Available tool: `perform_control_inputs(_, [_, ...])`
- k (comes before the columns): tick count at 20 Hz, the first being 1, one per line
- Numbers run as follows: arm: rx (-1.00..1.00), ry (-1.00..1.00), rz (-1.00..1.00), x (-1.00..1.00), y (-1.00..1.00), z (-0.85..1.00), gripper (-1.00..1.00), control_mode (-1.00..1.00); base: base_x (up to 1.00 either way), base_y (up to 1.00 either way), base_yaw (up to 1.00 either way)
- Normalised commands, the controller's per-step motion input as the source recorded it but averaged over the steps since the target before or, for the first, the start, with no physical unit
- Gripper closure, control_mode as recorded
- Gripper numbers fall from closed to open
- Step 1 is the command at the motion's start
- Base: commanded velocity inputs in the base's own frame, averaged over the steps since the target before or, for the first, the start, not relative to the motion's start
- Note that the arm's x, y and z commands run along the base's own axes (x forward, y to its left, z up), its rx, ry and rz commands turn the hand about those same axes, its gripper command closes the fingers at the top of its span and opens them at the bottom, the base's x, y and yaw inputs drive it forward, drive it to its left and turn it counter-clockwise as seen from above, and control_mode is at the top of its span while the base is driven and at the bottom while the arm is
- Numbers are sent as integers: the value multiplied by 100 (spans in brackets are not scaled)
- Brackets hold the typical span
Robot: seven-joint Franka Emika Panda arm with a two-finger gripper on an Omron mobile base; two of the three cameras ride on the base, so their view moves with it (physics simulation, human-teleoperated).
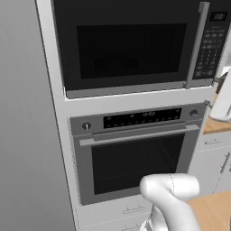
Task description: Pick the lime from the sink and place it in the bowl. Then pick the bowl and place it in the microwave. Then close the microwave door and press the start button.
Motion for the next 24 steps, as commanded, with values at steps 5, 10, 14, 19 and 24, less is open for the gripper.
perform_control_inputs(5, [0, 0, 0, 41, -28, -20, -100, -100, 0, 0, 0])
perform_control_inputs(10, [0, 0, 0, 46, -2, -3, -100, -100, 0, 0, 0])
perform_control_inputs(14, [0, 0, 0, 33, 0, -2, -100, -100, 0, 0, 0])
perform_control_inputs(19, [0, 0, 0, 21, -4, -14, -100, -100, 0, 0, 0])
perform_control_inputs(24, [0, -1, 0, 29, -2, -6, -100, -100, 0, 0, 0])
